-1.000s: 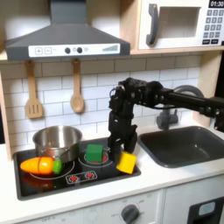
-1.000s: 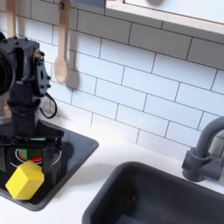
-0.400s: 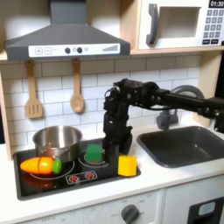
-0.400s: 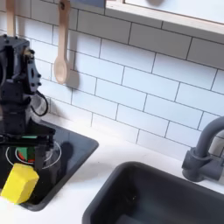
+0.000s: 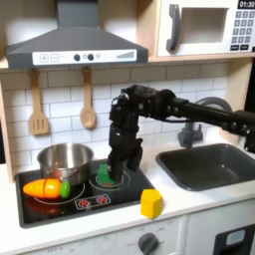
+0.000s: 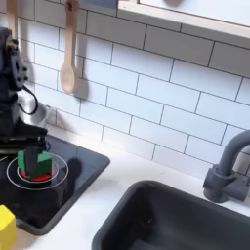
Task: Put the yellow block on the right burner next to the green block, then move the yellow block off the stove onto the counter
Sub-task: 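Move the yellow block off the stove onto the counter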
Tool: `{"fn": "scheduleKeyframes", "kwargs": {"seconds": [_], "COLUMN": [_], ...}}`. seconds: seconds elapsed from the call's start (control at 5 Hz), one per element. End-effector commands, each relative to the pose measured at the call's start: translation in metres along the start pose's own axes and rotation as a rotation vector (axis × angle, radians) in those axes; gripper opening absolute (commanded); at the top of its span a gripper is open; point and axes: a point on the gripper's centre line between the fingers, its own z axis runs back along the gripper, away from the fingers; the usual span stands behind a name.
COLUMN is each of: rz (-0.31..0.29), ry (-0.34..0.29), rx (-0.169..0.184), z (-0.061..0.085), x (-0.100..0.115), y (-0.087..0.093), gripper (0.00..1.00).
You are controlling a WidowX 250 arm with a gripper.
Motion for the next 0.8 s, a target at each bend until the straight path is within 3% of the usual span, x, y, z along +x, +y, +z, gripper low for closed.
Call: {"fn": "scheduleKeyframes", "kwargs": {"seconds": [0.0,0.4,0.6], "rz": [-0.002,0.000,-0.020], "ry": [-0.010,-0.010,-0.029], "rx": [-0.002,-0.006,-0.043], "z": [0.0027,0.0051,0.0105], "x": [0.0020,0.0021,0.0015], "y": [-0.0026,-0.0018,-0.0015], "gripper": [1.00,1.00,1.00]}}
